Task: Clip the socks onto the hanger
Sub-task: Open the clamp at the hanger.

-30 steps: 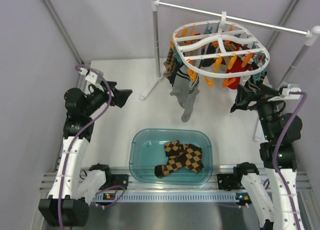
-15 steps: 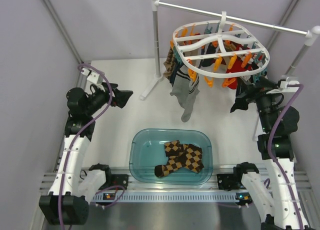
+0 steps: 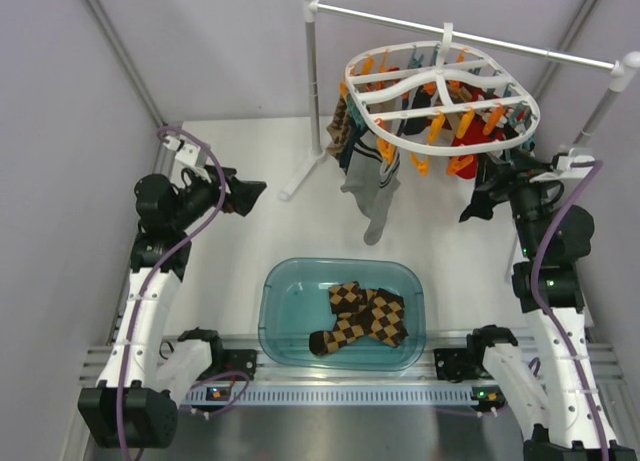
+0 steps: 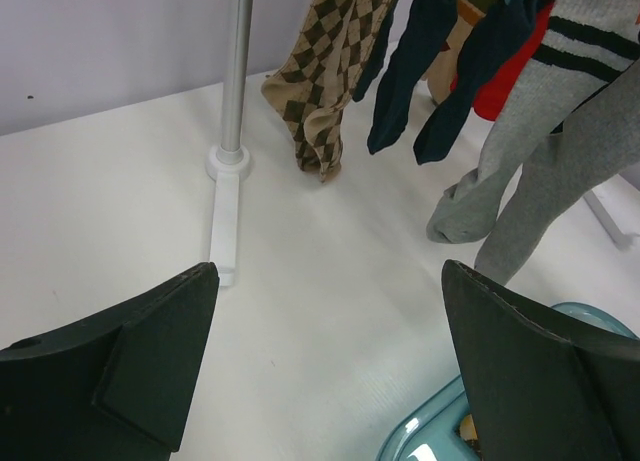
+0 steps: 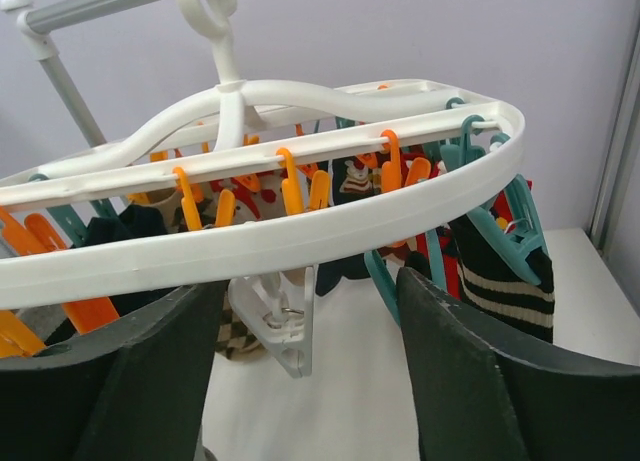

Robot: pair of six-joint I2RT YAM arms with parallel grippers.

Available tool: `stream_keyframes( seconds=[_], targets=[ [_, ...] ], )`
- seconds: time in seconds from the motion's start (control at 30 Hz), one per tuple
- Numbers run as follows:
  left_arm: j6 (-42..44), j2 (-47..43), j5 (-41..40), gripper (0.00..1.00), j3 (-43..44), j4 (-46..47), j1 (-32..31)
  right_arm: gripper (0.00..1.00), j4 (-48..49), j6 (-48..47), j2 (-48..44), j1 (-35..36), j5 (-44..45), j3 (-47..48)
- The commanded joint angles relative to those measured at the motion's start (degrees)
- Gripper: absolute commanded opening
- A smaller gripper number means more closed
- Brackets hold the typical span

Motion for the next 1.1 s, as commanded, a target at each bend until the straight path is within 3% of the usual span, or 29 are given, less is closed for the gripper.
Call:
stream_keyframes(
  seconds=[0.0, 0.23, 0.73, 1.07],
  targets=[
    [0.19, 0.24, -0.07, 0.98, 1.39, 2.78, -0.14, 0.66, 4.83, 0.76, 0.23, -0.75, -0.8, 0.17],
    [0.46, -0.11, 0.54, 0.98, 1.57, 1.46, -0.14, 0.51, 3.34, 0.41, -1.09, -0.66, -2.03, 1.4],
    [6.43, -1.08, 7.48, 0.93, 3.68, -2.4, -0.14, 0.01, -5.1, 6.73, -0.91, -0.75, -6.08, 8.34],
    [10.3, -2.57, 9.6, 0.92, 3.41, -1.27, -7.25, 0.0, -13.98, 16.93, 0.05, -0.75, -5.9, 10.72]
  ],
)
